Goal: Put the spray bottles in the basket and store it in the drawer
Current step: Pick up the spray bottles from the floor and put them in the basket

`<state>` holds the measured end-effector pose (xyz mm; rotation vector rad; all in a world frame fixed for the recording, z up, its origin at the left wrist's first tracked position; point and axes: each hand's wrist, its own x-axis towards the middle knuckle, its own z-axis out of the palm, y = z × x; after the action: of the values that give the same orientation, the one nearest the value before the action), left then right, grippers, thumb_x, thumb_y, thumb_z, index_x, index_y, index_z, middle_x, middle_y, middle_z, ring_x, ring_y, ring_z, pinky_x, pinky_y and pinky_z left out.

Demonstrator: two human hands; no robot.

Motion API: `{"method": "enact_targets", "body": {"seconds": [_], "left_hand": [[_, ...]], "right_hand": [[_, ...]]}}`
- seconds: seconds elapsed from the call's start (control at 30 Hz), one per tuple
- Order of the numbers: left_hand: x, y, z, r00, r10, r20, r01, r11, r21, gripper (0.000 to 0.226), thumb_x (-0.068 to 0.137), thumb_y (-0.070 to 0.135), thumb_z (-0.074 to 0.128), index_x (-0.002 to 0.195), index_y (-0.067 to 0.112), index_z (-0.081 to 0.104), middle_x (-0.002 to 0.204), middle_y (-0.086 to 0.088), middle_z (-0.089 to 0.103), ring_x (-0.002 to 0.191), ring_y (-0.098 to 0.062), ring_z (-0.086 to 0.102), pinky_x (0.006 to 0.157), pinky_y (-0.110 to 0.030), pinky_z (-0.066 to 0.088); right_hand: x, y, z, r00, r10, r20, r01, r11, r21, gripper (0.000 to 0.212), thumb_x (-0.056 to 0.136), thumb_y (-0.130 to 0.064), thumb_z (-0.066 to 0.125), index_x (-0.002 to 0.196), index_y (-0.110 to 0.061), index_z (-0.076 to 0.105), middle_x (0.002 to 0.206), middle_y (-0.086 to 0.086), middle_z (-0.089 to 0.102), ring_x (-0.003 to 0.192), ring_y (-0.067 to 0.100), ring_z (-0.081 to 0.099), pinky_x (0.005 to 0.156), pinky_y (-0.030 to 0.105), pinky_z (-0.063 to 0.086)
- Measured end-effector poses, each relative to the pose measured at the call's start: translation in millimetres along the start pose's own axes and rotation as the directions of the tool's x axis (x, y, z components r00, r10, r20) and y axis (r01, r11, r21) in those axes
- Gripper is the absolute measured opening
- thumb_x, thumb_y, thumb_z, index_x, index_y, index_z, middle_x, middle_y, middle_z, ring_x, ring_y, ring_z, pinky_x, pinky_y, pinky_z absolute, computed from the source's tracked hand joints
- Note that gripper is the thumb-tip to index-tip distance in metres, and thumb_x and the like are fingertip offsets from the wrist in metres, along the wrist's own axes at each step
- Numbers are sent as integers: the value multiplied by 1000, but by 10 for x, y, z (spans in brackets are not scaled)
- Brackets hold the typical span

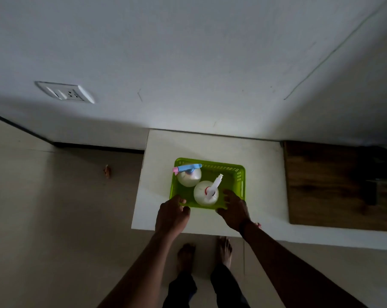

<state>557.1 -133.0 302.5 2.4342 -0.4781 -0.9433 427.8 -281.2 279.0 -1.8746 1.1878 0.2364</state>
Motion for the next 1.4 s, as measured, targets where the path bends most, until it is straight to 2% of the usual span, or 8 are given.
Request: {"method": "enact_targets", "body": {"seconds": [0.23,0.33,0.73,1.0,1.1,1.2,1.3,1.4], "left_hand": [[-381,119,403,987,-19,161,0,993,120,28,85,27,57,111,16,64,114,-4,72,110,-23,64,91,-30,48],[-591,273,688,964,21,263,-71,981,182,28,87,28,55,112,16,63,117,-4,70,113,-22,62,92,-30,48],[-1934,1264,2224,859,249,447,-410,857,312,20,83,24,57,101,19,66,109,-5,73,106,-25,65,85,-28,48],[-3341,1396,3663,830,208,517,-382,888,255,9,76,30,66,70,24,64,86,-3,76,83,-25,73,80,-38,59],[-3846,1452,4165,826,182,534,-339,917,211,10,71,33,65,69,22,65,67,-1,73,67,-23,73,73,-42,61],[-4388,1553,4612,805,188,562,-321,936,146,9,74,25,65,75,16,66,59,1,69,52,-18,65,61,-33,56],[-4819,1650,4973,777,187,602,-310,945,107,6,75,22,64,75,16,65,58,1,66,50,-17,62,55,-28,49],[-5015,1628,5414,765,150,626,-295,946,134,14,63,34,62,67,21,65,61,-2,69,56,-22,66,59,-37,55]], "right_hand": [[-501,377,-338,988,131,77,-131,991,-9,38,76,-25,77,112,-19,65,88,1,74,88,18,68,81,30,53],[-802,698,-429,981,187,59,-191,978,84,34,80,-21,75,112,-18,65,85,2,73,82,15,67,65,20,50],[-2566,2552,-862,900,424,-100,-346,836,426,36,84,-27,70,118,-22,61,101,4,72,93,18,66,73,24,46],[-3988,4012,-1015,810,557,-186,-342,705,621,37,88,-26,64,123,-16,57,107,7,72,95,22,67,74,26,48],[-4502,4552,-1082,767,608,-206,-349,664,661,37,89,-26,63,124,-17,56,110,7,71,98,24,66,73,24,45],[-4979,5121,-1153,712,662,-234,-376,641,669,36,88,-26,63,123,-16,57,108,9,71,99,23,65,72,21,38],[-5355,5613,-1201,657,715,-237,-419,608,674,35,86,-25,65,120,-15,59,104,8,72,98,23,65,71,20,37],[-5627,6043,-1227,620,759,-199,-473,564,677,36,85,-28,66,119,-17,59,102,6,73,98,24,65,76,25,44]]}}
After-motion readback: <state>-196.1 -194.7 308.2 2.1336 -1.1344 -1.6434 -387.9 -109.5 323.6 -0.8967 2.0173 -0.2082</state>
